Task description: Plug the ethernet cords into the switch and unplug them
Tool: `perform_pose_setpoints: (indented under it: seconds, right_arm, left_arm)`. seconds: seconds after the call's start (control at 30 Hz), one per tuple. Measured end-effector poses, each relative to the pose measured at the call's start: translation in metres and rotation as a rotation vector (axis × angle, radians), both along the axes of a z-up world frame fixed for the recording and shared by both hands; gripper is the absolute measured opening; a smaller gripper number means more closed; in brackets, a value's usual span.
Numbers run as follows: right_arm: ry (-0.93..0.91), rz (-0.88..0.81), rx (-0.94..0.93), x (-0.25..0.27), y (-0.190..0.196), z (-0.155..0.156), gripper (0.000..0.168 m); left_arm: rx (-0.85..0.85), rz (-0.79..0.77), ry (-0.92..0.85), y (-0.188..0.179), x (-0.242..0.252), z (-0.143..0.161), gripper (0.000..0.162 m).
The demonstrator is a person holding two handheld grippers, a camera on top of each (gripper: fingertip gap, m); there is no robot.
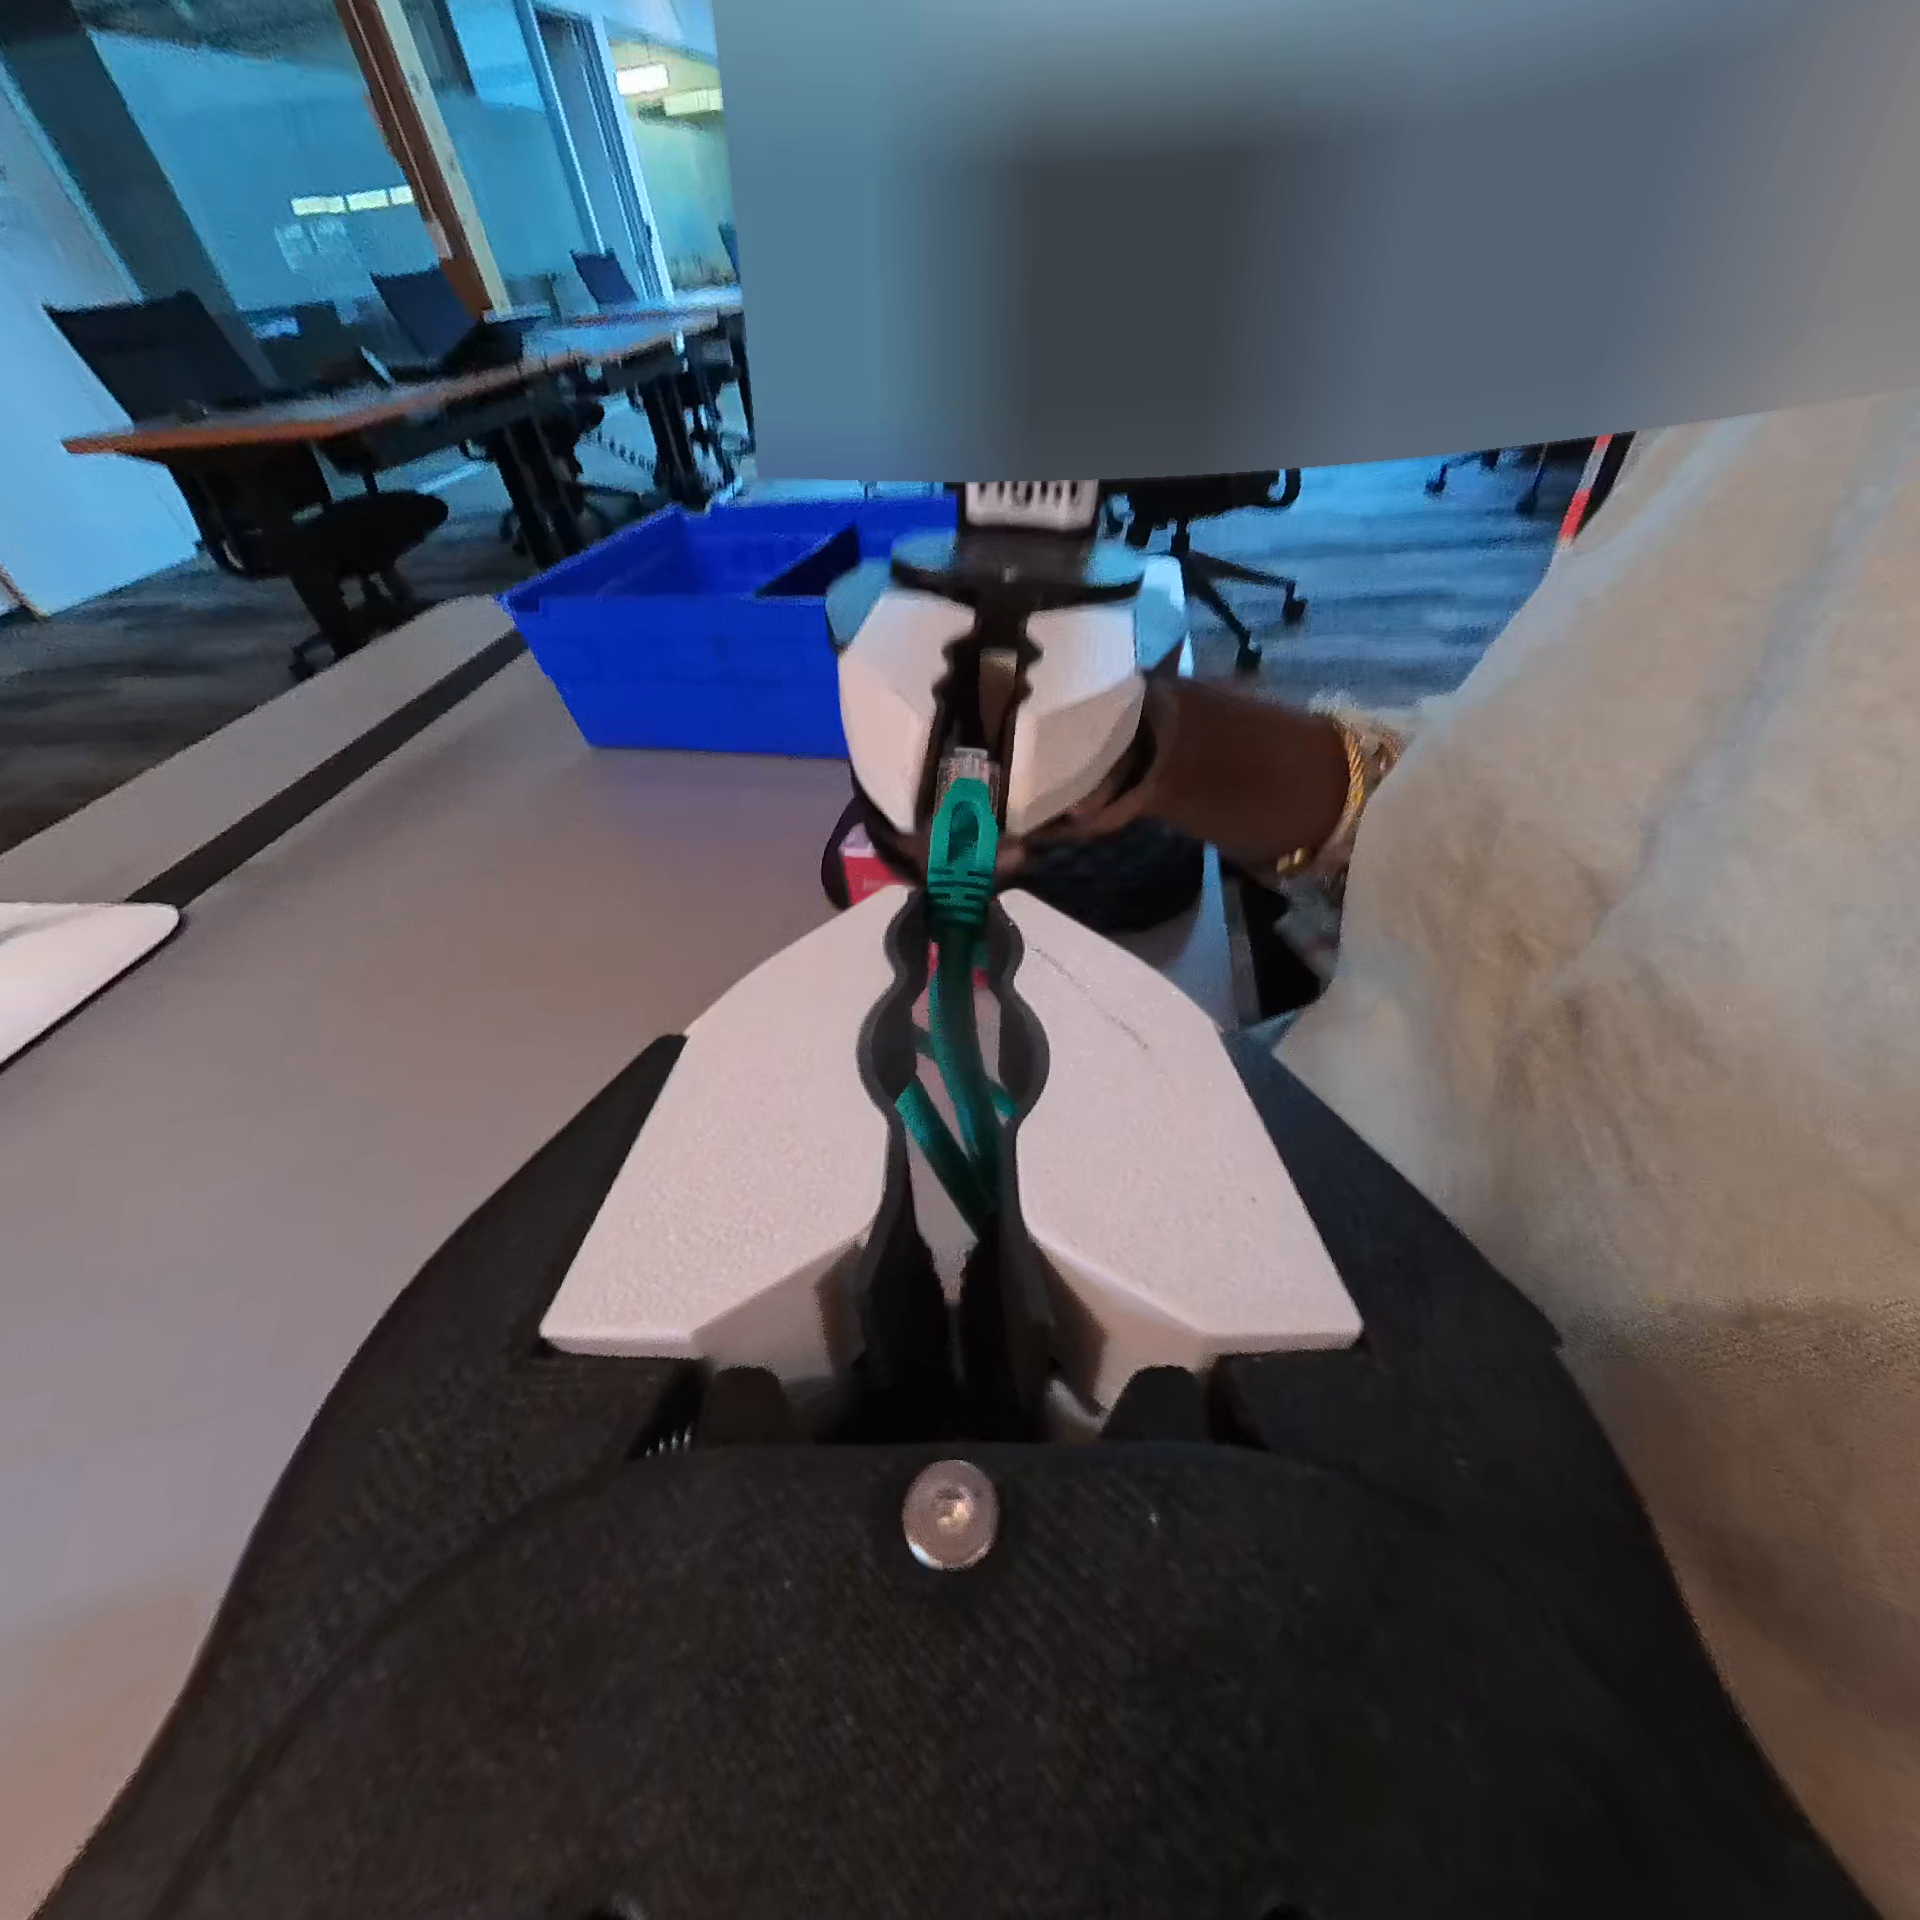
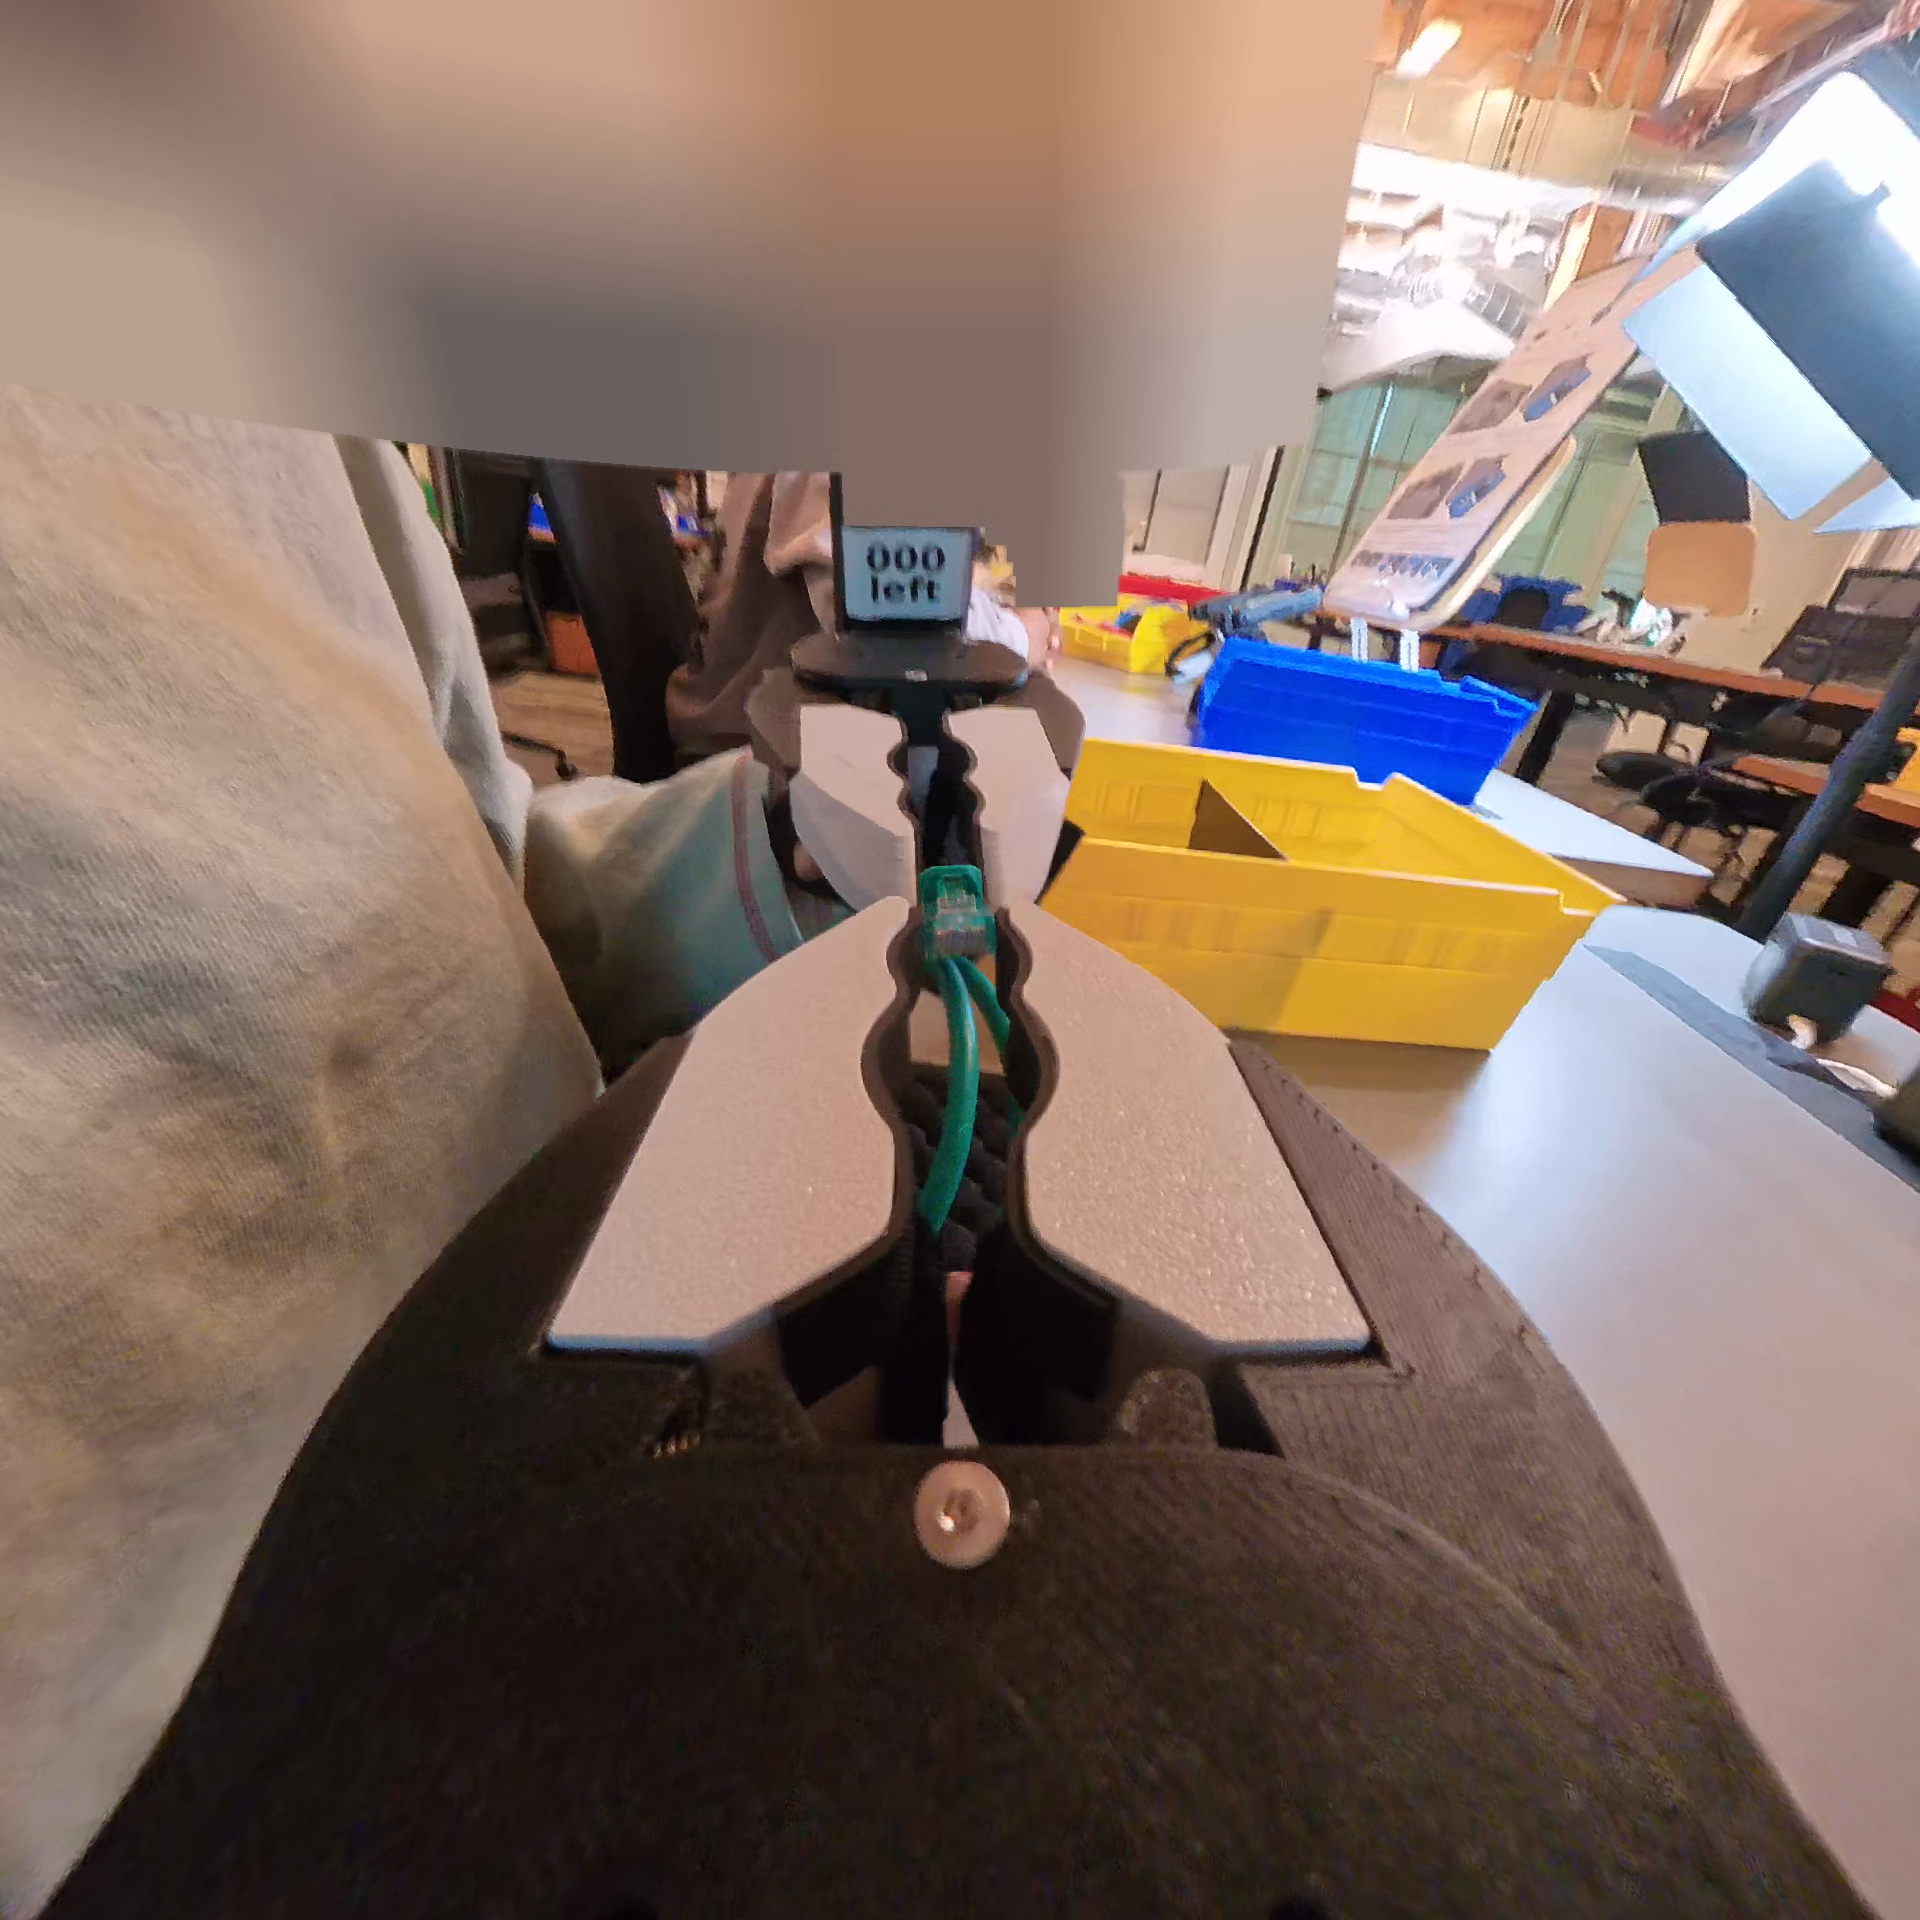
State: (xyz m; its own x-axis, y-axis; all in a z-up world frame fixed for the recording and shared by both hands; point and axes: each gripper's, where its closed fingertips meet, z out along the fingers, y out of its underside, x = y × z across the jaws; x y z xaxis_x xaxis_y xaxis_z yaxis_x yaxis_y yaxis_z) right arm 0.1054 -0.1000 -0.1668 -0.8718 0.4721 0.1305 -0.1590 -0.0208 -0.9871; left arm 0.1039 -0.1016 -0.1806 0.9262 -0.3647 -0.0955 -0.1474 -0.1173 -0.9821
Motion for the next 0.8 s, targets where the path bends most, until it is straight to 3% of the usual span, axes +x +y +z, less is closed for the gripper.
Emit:
perform_pose_setpoints:
  seconds: [0.03, 0.1, 0.17, 0.3, 0.4, 0.57, 0.8]
  right_arm:
    - [0.007, -0.027, 0.034, 0.001, 0.005, 0.002, 0.021]
    - [0.043, -0.107, 0.092, 0.005, 0.023, 0.01, 0.053]
    - [0.042, -0.199, 0.211, 0.011, 0.051, 0.007, 0.068]
    - [-0.124, -0.347, 0.46, 0.024, 0.111, -0.033, 0.085]
    - [-0.275, -0.319, 0.573, 0.036, 0.135, -0.076, 0.1]
    - [-0.431, -0.233, 0.649, 0.029, 0.133, -0.11, 0.107]
    - [-0.707, -0.194, 1.14, 0.02, 0.13, -0.121, 0.098]
  left_arm:
    - [-0.032, 0.014, 0.033, -0.001, -0.002, -0.003, 0.01]
    - [-0.094, 0.052, 0.091, -0.005, -0.009, -0.008, 0.01]
    - [-0.129, 0.066, 0.126, -0.01, -0.014, -0.012, 0.01]
    - [-0.15, 0.074, 0.147, -0.011, -0.016, -0.017, 0.01]
    - [-0.157, 0.062, 0.142, -0.007, -0.013, -0.022, 0.01]
    - [-0.216, 0.056, 0.166, -0.003, -0.011, -0.033, 0.01]
    - [-0.226, 0.074, 0.18, -0.001, -0.015, -0.038, 0.011]
